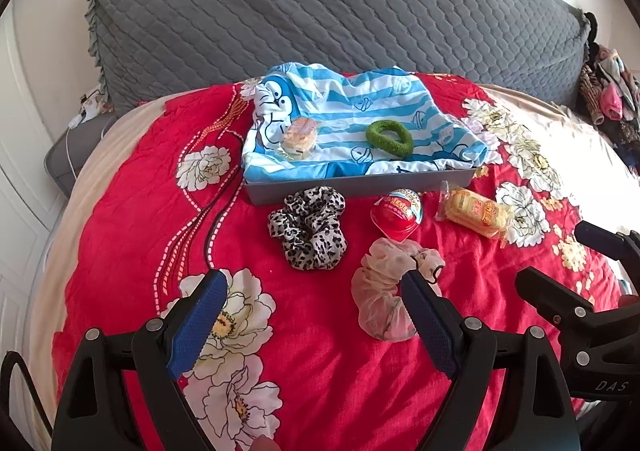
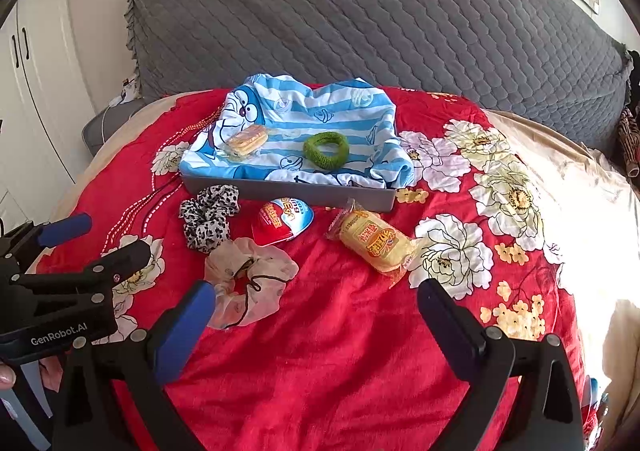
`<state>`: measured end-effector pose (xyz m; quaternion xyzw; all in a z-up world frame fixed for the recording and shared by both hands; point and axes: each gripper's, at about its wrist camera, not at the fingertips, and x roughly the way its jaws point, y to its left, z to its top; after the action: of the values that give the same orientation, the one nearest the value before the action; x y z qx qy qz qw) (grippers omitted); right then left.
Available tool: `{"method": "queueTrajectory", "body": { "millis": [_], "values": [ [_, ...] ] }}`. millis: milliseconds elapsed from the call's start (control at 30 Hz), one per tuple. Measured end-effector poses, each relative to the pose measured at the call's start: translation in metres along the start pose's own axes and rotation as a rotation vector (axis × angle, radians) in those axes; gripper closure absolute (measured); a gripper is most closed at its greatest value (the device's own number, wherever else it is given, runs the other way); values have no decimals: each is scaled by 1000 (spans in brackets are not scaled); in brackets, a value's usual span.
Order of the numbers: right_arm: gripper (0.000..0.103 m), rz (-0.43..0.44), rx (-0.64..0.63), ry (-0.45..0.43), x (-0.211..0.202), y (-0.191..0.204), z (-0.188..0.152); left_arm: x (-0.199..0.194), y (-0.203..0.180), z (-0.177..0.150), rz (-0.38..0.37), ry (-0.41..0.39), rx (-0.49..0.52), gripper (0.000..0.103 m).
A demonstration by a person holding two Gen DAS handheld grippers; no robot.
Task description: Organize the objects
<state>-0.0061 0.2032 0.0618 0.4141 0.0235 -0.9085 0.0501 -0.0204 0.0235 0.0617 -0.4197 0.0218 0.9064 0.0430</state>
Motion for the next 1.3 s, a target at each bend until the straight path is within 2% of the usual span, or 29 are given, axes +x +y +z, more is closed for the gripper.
{"method": "queueTrajectory", "body": {
  "millis": [667, 1300],
  "values": [
    [1, -3, 6, -7, -9, -6, -5, -12, -2, -7, 4, -8, 12, 14],
    [1, -13, -4, 41, 21, -9, -8, 25, 2, -8, -8, 25, 2, 14]
  ]
}}
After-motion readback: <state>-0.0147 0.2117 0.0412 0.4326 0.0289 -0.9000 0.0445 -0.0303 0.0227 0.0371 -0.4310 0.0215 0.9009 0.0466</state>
